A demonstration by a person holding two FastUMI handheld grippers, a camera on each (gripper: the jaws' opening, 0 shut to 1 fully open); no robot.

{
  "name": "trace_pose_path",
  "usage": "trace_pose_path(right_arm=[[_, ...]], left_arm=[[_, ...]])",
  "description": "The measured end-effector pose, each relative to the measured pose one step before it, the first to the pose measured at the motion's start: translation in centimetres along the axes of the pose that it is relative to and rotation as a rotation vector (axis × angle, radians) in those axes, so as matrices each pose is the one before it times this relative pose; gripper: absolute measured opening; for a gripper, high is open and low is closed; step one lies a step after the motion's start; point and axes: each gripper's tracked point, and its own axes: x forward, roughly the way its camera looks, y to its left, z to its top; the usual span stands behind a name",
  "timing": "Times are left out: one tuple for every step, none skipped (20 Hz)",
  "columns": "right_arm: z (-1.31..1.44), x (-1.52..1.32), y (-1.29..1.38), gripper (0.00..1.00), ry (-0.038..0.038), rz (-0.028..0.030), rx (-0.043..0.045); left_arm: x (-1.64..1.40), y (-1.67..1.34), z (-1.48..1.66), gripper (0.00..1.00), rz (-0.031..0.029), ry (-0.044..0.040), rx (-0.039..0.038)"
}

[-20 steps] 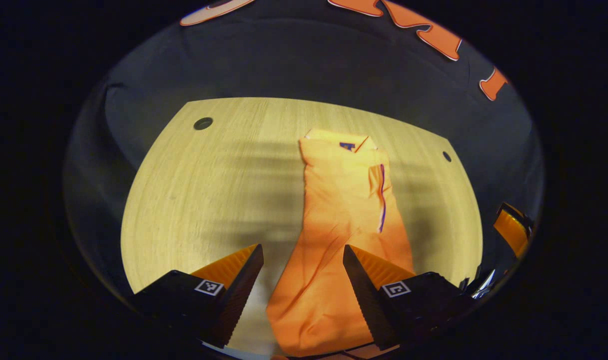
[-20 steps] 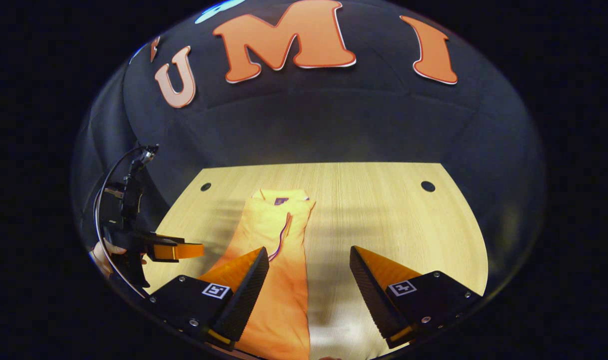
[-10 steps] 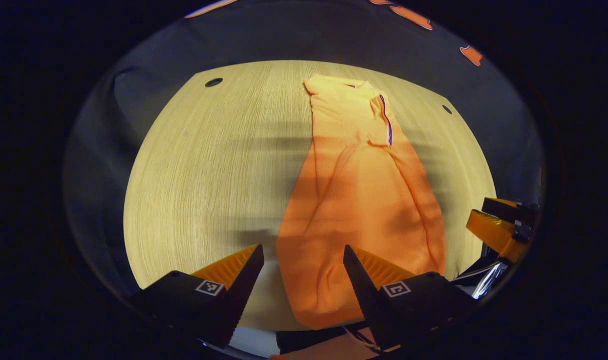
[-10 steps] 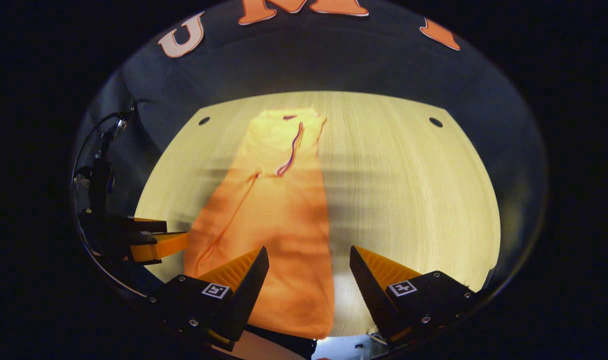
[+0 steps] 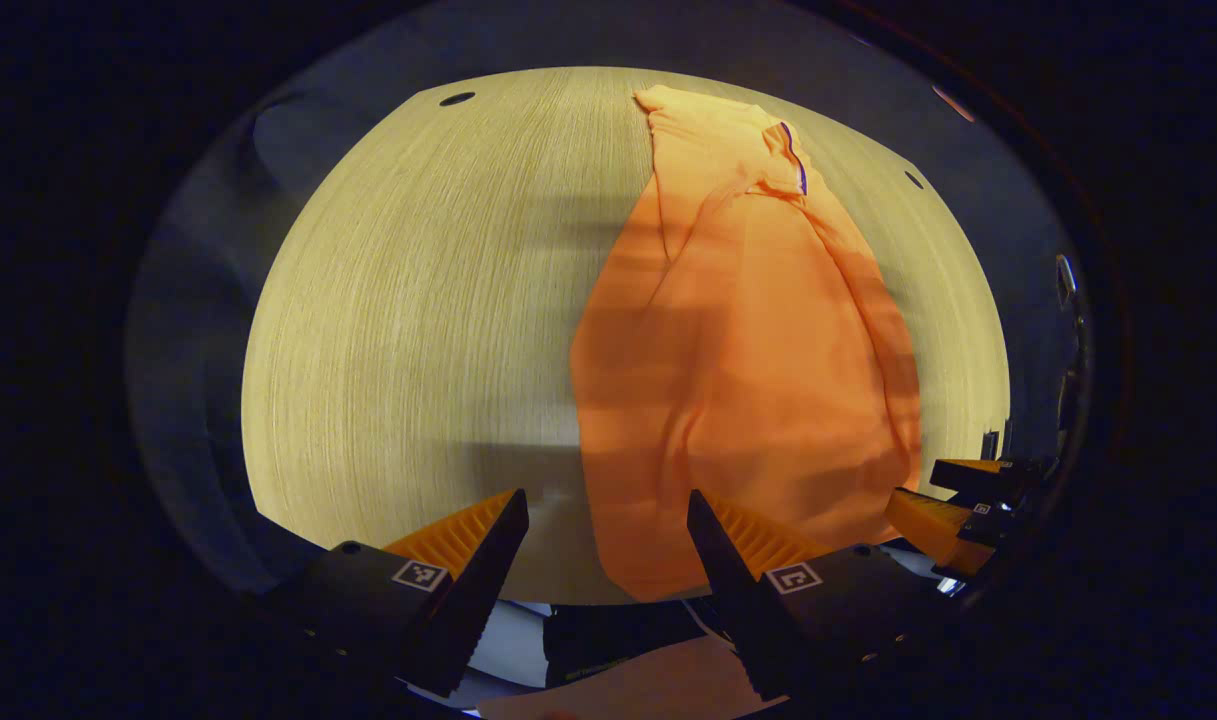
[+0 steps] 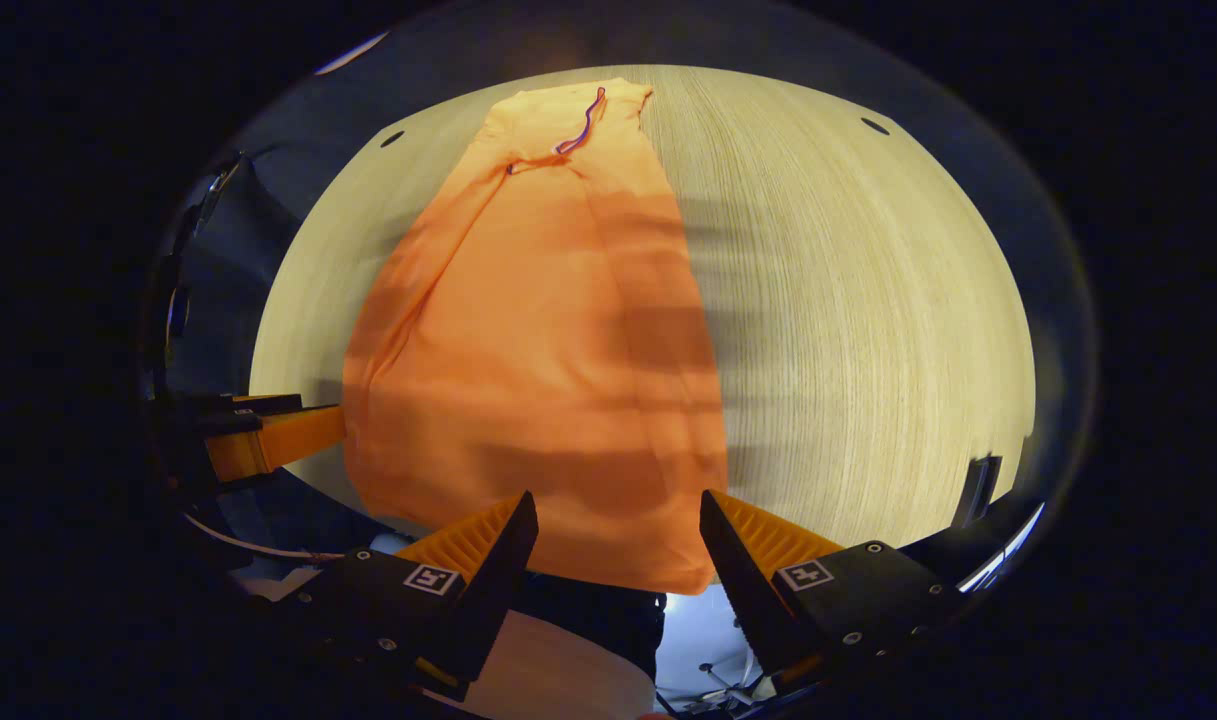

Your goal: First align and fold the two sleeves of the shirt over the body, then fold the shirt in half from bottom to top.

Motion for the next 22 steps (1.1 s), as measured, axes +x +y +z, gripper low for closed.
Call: trace_pose_path(right_arm=[[-0.274, 0.373, 0.003, 1.0, 0.00467, -0.00641, -0.00281], [-0.297, 0.346, -0.176, 1.0, 0.00575, -0.00745, -0.00192], [-0.126, 0.368, -0.059, 1.0, 0.00621, -0.0036, -0.00423], [-0.171, 0.335, -0.141, 1.0, 0.00745, -0.00738, -0.00315], [-0.065, 0.319, -0.129, 0.99, 0.00368, -0.0075, -0.00335], [-0.125, 0.338, -0.214, 1.0, 0.00524, -0.00967, -0.00283], [-0.195, 0.314, -0.133, 1.0, 0.00527, -0.00632, 0.00099], [-0.387, 0.397, 0.009, 1.0, 0.01441, -0.00249, 0.00021], [-0.537, 0.146, -0.137, 1.0, 0.02219, -0.00622, -0.00444], [0.432, -0.02, -0.086, 1.0, -0.0254, -0.01242, -0.01191], [-0.334, 0.239, -0.001, 0.98, 0.00869, -0.01035, -0.01733], [0.138, -0.017, -0.038, 0.97, -0.01236, -0.01416, -0.02438], [-0.24, -0.172, 0.006, 0.97, 0.00447, -0.01009, -0.02118], [0.025, 0.218, 0.032, 0.97, -0.00629, -0.00087, 0.01024], [-0.064, -0.123, 0.006, 0.98, 0.00356, 0.00186, 0.00647], [-0.01, 0.081, -0.09, 0.98, 0.00383, 0.00211, -0.01004], [0.008, 0.046, -0.033, 0.97, 0.0048, -0.00038, -0.01532], [0.137, -0.107, -0.069, 0.95, 0.00238, 0.00176, -0.00996], [0.122, -0.159, -0.19, 0.81, -0.00678, -0.00061, 0.00792], [0.124, 0.233, -0.078, 0.66, -0.01187, 0.00432, -0.00348], [0.382, -0.175, 0.0, 0.46, -0.02815, 0.01654, -0.00532], [0.305, 0.134, 0.822, 0.27, -0.02425, 0.04438, 0.00553]], left_arm=[[0.381, -0.306, -0.624, 0.99, 0.00131, 0.01243, 0.00758], [0.425, -0.299, -0.591, 0.99, 0.00395, 0.01391, 0.01134], [0.464, -0.285, -0.413, 0.99, 0.00432, 0.01027, 0.00729], [0.304, -0.42, -0.335, 0.99, -0.00046, 0.00929, 0.00089], [0.298, -0.22, -0.277, 0.99, 0.0011, 0.0073, -0.00402], [0.435, -0.061, -0.285, 0.99, 0.0058, 0.00712, -0.00226], [0.38, -0.05, -0.433, 0.99, 0.00742, 0.01528, -0.0013], [0.453, -0.196, -0.479, 0.99, 0.00007, 0.01878, -0.0077], [0.451, 0.249, -0.61, 0.99, 0.02346, 0.02601, -0.00674], [-0.127, -0.027, -0.11, 0.99, 0.01072, -0.00676, 0.00829], [-0.018, 0.008, 0.087, 0.98, 0.00491, 0.00945, 0.00879], [0.011, -0.117, 0.012, 0.97, 0.0005, 0.00104, -0.00245], [-0.021, -0.052, 0.06, 0.98, 0.00173, 0.00846, -0.00163], [0.056, 0.054, 0.011, 0.98, 0.00077, 0.00315, -0.00594], [0.035, -0.105, 0.1, 0.98, 0.001, -0.0014, -0.00284], [0.011, -0.018, -0.037, 0.98, -0.00073, 0.00187, 0.00371], [0.014, 0.001, 0.095, 0.99, -0.00039, -0.00183, 0.00116], [-0.071, -0.021, -0.092, 0.98, -0.00185, -0.00113, -0.00765], [0.041, -0.186, -0.067, 0.96, -0.00132, -0.00182, -0.00042], [0.001, -0.359, 0.171, 0.94, -0.00431, -0.00468, 0.01784], [-0.049, -0.611, 0.28, 0.86, -0.01196, -0.00332, 0.04613], [-0.101, -0.643, 0.348, 0.59, -0.02332, -0.02913, 0.06506]])
